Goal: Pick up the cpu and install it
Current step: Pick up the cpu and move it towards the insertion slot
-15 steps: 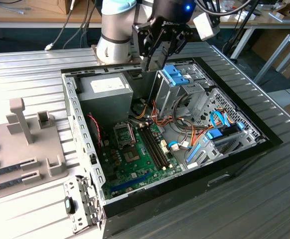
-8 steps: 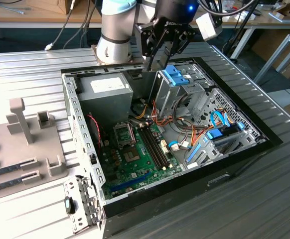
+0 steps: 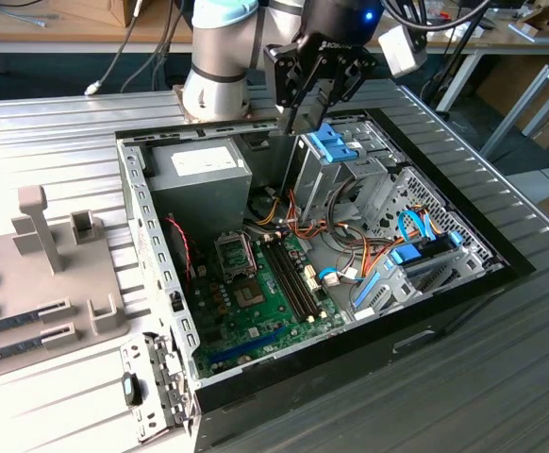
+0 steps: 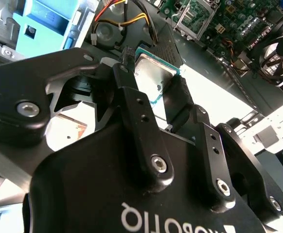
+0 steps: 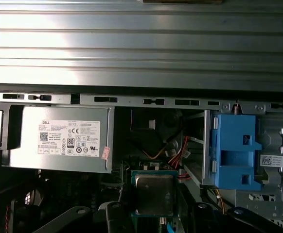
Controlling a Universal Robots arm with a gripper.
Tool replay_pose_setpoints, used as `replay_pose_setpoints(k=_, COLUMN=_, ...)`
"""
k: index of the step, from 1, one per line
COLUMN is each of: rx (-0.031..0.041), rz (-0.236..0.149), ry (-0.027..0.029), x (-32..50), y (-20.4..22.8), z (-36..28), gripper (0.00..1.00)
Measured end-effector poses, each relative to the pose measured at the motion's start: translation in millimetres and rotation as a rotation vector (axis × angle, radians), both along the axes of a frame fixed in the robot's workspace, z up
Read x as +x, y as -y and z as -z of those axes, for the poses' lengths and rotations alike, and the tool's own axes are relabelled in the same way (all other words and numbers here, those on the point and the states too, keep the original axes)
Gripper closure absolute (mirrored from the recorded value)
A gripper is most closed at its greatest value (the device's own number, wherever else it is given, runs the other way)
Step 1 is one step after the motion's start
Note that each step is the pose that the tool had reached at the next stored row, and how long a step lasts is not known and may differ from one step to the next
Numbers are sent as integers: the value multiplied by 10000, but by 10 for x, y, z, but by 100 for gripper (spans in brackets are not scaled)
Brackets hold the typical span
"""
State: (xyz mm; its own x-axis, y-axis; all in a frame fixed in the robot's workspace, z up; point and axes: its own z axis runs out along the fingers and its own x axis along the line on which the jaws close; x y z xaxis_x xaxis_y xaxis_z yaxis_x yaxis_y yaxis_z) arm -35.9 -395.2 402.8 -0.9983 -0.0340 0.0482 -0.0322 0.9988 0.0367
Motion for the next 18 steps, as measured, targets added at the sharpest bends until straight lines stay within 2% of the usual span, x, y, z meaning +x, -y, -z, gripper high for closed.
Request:
replay_pose_setpoints(k=13, rx=0, rz=0, ry=0, x=125, y=0, z=8, gripper=53)
replay_pose_setpoints(k=18, rx=-1, rz=0, ry=0, x=145, y=9, z=11, gripper=53)
